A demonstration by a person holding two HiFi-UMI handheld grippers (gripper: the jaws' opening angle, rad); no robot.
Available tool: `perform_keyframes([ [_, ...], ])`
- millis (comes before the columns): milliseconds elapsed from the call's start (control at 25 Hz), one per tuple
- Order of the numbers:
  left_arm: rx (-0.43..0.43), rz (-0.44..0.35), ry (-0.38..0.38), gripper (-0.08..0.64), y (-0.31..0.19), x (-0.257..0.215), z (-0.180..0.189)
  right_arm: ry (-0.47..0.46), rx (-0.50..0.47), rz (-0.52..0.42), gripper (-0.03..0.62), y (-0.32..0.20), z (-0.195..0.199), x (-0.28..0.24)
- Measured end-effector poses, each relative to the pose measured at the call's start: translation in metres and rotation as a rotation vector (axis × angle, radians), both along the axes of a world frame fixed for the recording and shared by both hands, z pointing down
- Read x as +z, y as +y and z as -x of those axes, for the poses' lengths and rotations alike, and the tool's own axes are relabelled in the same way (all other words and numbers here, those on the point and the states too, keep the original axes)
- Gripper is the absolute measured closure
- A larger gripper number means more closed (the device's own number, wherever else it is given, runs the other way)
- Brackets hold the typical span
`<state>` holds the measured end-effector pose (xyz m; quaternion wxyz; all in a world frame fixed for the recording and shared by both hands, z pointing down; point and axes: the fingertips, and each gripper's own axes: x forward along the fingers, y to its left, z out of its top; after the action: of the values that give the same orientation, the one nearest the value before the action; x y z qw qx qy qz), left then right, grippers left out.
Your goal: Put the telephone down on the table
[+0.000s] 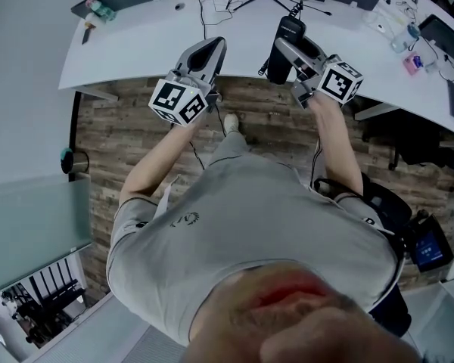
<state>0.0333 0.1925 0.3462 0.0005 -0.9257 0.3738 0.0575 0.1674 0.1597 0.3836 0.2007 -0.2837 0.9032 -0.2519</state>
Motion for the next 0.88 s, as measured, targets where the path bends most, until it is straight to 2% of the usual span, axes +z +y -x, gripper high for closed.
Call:
perform_keyframes([
  [480,0.040,0.023,0.059,0.551,-0.079,0.021,0.028,0.050,0.044,0.060,0.293,-0.066,0.024,0.020],
  [720,0.090,0.047,0.100,0.551,-0.146,0.034,0.057,0.069,0.088,0.074,0.293,-0.126,0.049,0.024],
  [880,0.150,0.055,0.106,0.551,-0.174,0.038,0.058,0.071,0.103,0.076,0.293,-0.144,0.059,0.019],
])
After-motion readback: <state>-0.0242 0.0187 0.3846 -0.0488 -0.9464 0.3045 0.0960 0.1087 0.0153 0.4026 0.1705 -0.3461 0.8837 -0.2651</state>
